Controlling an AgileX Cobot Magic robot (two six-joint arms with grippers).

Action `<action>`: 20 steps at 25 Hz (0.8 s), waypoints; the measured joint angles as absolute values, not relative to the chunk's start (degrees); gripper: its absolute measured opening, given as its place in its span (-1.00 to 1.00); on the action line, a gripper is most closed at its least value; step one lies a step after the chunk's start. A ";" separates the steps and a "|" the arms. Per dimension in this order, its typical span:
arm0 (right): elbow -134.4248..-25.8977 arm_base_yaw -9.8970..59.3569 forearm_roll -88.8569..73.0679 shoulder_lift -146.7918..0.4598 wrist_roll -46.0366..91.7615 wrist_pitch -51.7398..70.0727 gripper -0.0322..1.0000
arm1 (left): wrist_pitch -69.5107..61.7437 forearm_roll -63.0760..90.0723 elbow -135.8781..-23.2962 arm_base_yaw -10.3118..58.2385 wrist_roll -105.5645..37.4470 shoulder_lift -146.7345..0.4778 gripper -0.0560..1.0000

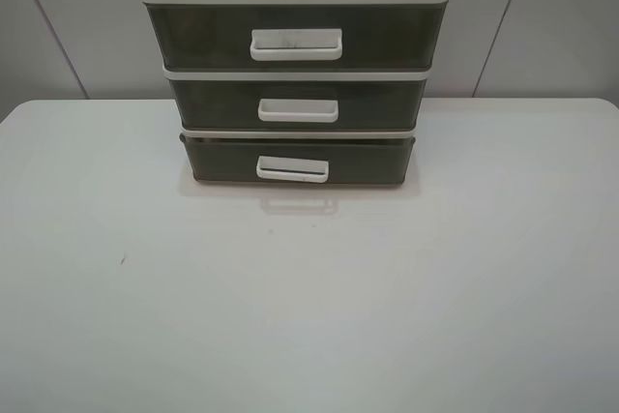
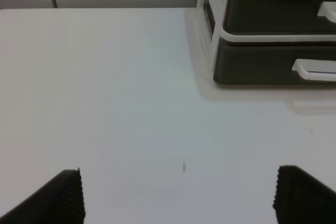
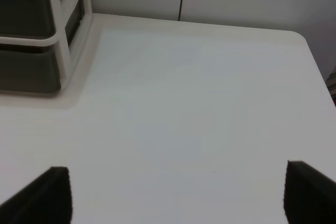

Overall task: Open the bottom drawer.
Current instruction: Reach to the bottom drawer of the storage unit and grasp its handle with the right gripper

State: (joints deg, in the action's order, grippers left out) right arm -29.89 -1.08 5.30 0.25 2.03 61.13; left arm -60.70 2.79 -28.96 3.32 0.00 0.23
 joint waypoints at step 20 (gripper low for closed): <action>-30.12 2.34 5.42 -1.31 1.99 61.13 0.61 | -60.70 2.79 -28.96 3.32 0.00 0.23 0.52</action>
State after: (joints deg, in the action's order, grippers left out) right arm -30.12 2.34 5.42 -1.31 1.99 61.13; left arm -60.70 2.79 -28.96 3.32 0.00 0.23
